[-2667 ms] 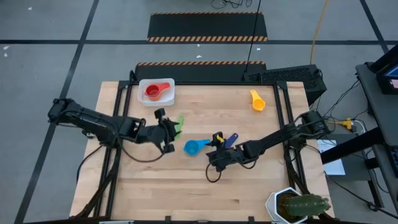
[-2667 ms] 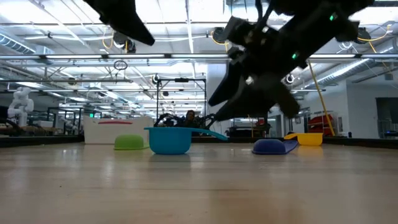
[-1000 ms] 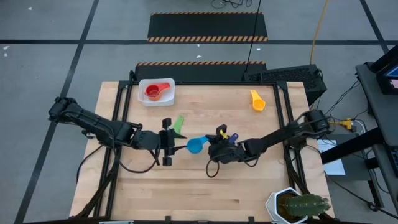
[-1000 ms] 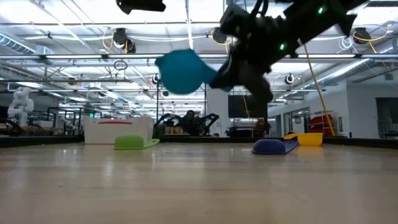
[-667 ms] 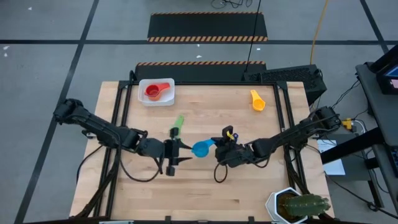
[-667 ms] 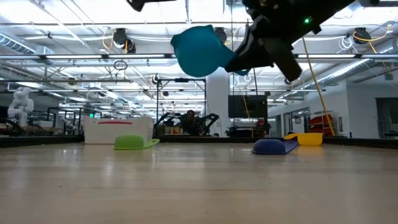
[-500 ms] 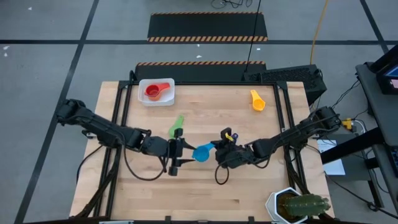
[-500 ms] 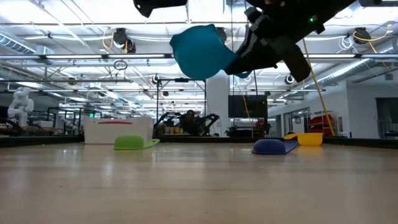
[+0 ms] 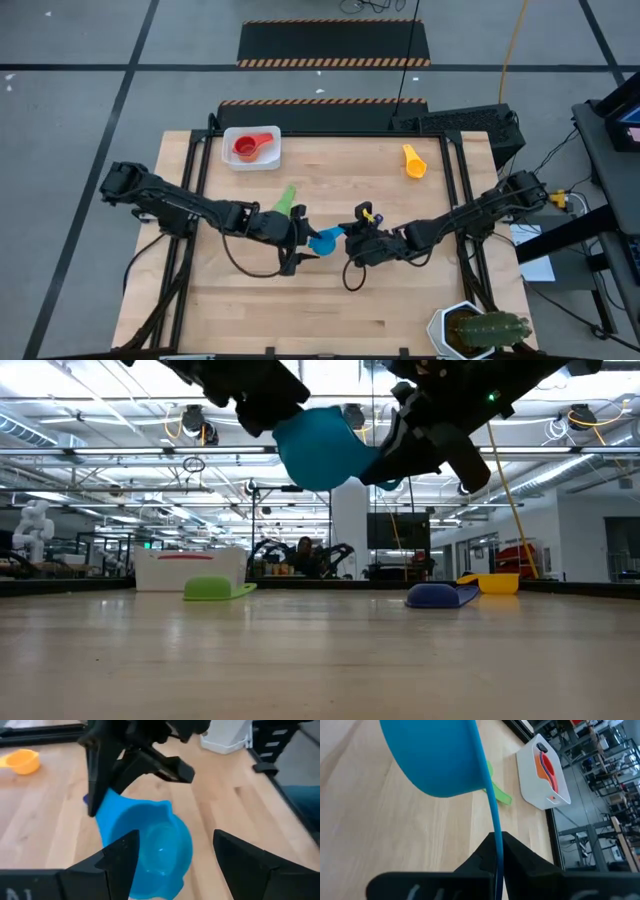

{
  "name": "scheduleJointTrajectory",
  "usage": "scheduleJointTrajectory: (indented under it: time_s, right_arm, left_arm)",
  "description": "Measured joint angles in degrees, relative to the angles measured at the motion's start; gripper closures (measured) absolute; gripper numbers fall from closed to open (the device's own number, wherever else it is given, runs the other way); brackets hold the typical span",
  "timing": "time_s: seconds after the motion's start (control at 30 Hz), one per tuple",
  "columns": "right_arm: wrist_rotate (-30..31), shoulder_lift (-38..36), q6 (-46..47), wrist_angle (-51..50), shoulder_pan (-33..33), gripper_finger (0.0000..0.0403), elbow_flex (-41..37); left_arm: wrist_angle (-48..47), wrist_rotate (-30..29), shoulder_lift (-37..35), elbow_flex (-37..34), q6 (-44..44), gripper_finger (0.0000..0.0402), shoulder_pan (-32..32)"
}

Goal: Nest measuring cups in basket
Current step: Stack the light blue measuring cup into the red measuring cup

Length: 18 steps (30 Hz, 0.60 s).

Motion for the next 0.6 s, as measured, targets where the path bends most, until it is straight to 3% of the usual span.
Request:
scheduleJointTrajectory:
  time_s: [0.1, 0.27, 0.6]
  right_arm:
    - [-0.02, 0.0, 0.78, -0.28, -0.52, 0.0399, 0.0]
    - [0.0, 0.0, 0.8, 0.46, -0.65, 0.0399, 0.0]
    - [0.23, 0.0, 0.58, 1.26, -0.63, 0.0399, 0.0]
  left_arm:
    - [0.01, 3.18, 0.41, 0.02, -0.9, 0.0155, 0.59]
    - [-1.53, 3.59, 0.72, 0.02, -1.26, 0.0193, 1.37]
    - [-2.2, 5.09, 0.71, 0.02, -1.37, 0.0301, 3.26]
